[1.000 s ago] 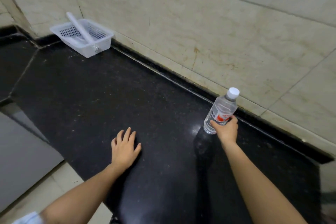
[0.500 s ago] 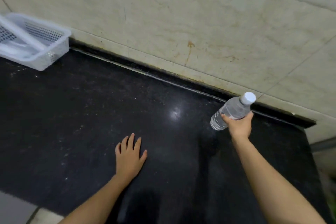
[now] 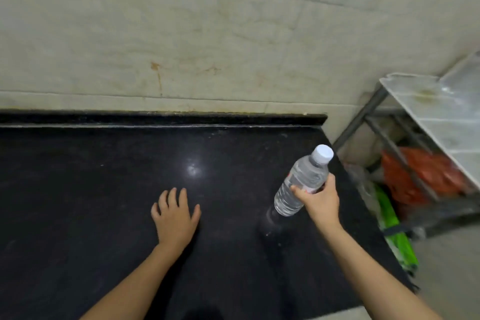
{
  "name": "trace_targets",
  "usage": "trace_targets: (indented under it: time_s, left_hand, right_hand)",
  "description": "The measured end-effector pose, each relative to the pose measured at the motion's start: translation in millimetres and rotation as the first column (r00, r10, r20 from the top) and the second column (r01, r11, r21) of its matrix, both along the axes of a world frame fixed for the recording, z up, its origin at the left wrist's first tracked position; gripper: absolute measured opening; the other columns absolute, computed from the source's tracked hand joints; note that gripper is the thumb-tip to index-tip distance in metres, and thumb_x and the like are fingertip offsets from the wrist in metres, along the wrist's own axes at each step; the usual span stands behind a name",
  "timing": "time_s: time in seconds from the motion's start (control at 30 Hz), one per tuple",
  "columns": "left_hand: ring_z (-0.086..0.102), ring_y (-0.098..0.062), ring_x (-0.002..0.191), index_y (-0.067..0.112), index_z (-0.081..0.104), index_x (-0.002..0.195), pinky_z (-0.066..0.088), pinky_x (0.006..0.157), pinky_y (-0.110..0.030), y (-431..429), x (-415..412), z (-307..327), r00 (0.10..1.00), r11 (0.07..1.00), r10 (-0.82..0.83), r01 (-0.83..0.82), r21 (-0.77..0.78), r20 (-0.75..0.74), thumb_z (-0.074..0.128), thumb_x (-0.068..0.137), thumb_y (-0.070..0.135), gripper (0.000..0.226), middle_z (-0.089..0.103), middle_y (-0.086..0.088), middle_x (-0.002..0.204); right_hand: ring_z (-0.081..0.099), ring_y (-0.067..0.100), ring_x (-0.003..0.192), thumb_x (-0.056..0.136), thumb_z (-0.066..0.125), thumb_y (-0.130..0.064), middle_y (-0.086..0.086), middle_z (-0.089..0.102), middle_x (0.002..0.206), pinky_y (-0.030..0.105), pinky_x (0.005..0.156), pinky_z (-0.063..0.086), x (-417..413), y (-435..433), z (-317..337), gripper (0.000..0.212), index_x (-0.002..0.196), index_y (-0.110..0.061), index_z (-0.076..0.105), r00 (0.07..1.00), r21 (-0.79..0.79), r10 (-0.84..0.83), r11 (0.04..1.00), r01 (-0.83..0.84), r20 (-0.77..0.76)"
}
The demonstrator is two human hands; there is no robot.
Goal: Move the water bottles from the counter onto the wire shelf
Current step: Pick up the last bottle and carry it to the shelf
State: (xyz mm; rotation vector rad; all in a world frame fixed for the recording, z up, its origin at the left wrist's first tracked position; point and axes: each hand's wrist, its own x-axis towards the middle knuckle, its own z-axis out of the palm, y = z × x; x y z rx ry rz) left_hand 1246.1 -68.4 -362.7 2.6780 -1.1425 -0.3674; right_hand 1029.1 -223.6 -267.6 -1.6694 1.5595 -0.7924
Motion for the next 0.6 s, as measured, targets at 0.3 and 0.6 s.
trace_targets:
  time_s: [0.3, 0.6]
  left_hand:
    - [0.057, -0.042, 0.111, 0.002, 0.063, 0.110, 0.046, 0.085, -0.057, -138.9, -247.2, 61.0, 0.911, 0.875, -0.363, 0.406, -0.264, 0.197, 0.044, 0.076, 0.042, 0.055, 0.064, -0.022, 0.114]
    - [0.060, -0.036, 0.105, 0.007, 0.066, 0.102, 0.049, 0.083, -0.049, -217.9, -456.0, 147.5, 0.703, 0.601, -0.550, 0.708, -0.372, 0.450, 0.039, 0.074, 0.045, 0.054, 0.067, -0.016, 0.107]
  right_hand:
    - [0.059, 0.031, 0.103, 0.055, 0.085, -0.014, 0.009, 0.062, 0.108, 0.048, 0.089, 0.047, -288.2, 1.5, 45.0, 0.060, 0.101, -0.024, 0.047, 0.924, -0.152, -0.344, 0.917, 0.369, 0.167]
    - [0.058, 0.031, 0.096, 0.050, 0.085, -0.024, 0.004, 0.063, 0.095, 0.046, 0.083, 0.049, -473.6, 10.9, 70.9, 0.050, 0.076, -0.035, 0.044, 0.838, -0.184, -0.512, 0.820, 0.543, 0.192]
